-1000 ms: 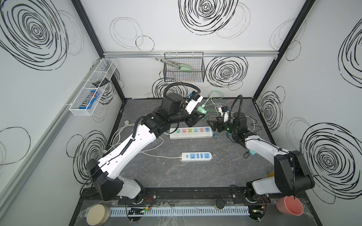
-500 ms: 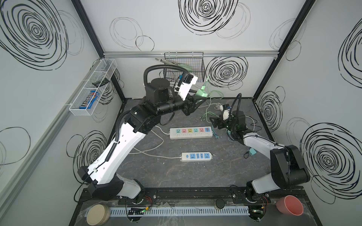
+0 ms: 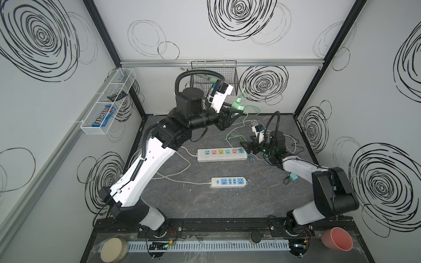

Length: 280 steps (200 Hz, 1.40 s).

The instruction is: Insert the plug

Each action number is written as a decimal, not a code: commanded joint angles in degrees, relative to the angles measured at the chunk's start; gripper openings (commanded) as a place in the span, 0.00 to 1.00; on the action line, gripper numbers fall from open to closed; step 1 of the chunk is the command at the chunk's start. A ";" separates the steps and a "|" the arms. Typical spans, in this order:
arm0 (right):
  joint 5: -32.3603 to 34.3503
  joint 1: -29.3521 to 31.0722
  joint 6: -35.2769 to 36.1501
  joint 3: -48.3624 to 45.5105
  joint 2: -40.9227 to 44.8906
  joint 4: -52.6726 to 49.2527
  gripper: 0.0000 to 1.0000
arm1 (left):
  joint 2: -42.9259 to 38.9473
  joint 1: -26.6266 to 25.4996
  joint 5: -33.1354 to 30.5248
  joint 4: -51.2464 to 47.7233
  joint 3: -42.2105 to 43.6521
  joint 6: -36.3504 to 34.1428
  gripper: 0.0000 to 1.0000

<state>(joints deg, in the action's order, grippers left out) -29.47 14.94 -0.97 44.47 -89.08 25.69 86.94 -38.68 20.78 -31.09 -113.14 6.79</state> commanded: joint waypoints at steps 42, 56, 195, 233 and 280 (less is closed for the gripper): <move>-0.59 4.63 1.79 6.43 -11.27 -3.34 0.95 | -0.36 4.37 6.10 1.45 -8.84 6.32 0.00; 1.98 5.96 1.50 8.32 -13.84 -3.61 0.95 | -0.75 5.13 8.23 1.86 -9.85 7.20 0.00; 15.24 5.12 -11.52 19.56 -5.05 -14.44 0.00 | -15.73 17.23 -9.78 4.61 25.96 8.59 0.00; 10.49 6.18 -13.35 25.90 -6.69 -15.12 0.00 | -17.39 18.87 -17.18 6.24 36.41 10.08 0.00; 6.93 11.77 -17.22 43.72 -20.69 -12.91 0.00 | -16.97 27.62 -23.17 14.15 43.66 16.39 0.00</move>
<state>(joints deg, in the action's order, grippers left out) -18.92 23.51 -15.27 79.53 -102.89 11.86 71.55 -15.92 3.22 -27.05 -71.96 18.41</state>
